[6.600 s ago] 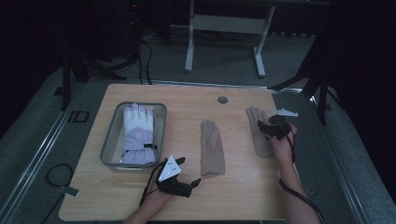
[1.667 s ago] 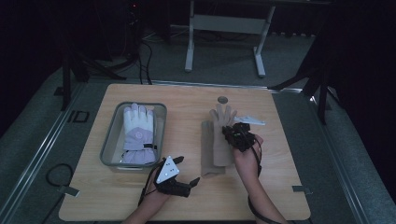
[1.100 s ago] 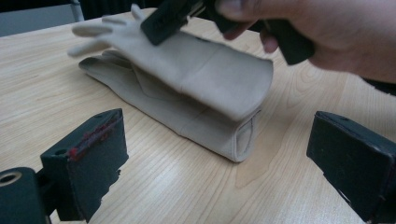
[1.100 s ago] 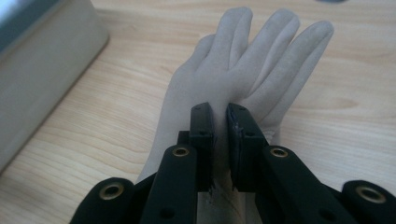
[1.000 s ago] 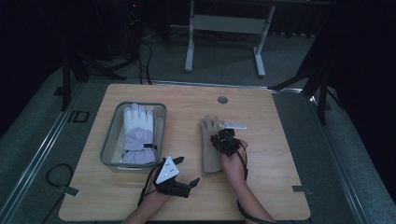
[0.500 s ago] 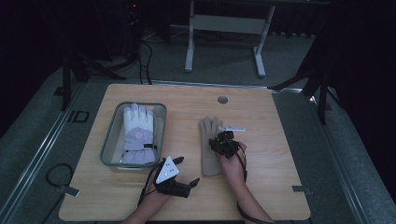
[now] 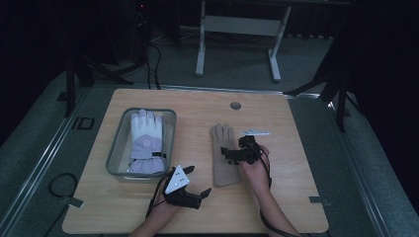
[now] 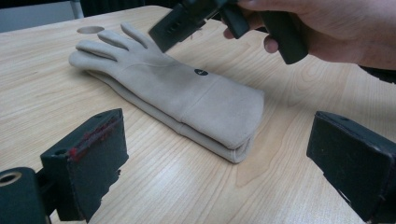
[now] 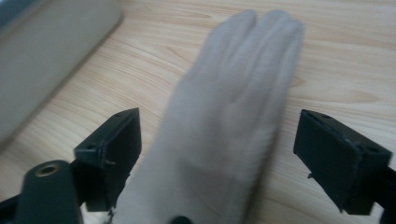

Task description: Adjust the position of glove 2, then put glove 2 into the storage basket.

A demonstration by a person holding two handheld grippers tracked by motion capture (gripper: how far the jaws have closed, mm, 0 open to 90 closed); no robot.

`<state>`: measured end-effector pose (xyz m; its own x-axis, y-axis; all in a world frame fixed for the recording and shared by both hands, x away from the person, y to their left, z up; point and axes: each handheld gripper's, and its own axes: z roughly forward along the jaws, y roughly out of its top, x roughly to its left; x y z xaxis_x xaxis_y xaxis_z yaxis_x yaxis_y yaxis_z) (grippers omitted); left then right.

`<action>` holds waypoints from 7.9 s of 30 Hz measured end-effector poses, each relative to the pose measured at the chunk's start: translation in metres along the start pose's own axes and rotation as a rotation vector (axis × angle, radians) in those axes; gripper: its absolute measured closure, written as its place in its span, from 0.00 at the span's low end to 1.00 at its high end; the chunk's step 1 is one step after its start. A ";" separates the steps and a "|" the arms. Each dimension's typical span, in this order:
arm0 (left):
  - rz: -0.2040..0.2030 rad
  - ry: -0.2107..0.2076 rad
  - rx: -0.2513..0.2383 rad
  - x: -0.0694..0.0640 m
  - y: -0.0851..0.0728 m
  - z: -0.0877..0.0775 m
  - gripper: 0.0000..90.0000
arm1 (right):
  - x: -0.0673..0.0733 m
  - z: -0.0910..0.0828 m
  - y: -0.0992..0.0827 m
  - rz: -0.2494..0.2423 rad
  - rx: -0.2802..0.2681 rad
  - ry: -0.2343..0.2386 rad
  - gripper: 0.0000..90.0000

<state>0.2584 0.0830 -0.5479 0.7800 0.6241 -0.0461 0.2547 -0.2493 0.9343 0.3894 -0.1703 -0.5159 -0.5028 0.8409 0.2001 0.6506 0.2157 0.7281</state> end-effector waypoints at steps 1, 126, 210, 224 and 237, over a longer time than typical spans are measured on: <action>-0.004 -0.001 0.000 0.000 0.000 0.000 0.06 | -0.001 -0.001 0.000 -0.015 0.001 0.004 0.15; 0.371 0.017 0.417 -0.009 0.090 0.020 0.92 | 0.026 0.010 0.077 -0.151 -0.027 0.135 0.72; 0.074 0.178 0.556 0.106 0.046 -0.118 0.80 | 0.179 0.133 0.135 -0.284 0.067 0.330 0.22; -0.075 0.189 0.340 0.099 0.067 -0.135 0.13 | 0.156 0.087 0.127 -0.350 0.005 0.349 0.18; -0.105 0.191 0.190 0.084 0.077 -0.118 0.05 | 0.141 0.055 0.114 -0.389 -0.012 0.358 0.18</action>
<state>0.2762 0.2041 -0.4380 0.6265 0.7775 -0.0547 0.4446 -0.2989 0.8444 0.4238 -0.0006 -0.4408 -0.8702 0.4769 0.1238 0.3718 0.4708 0.8001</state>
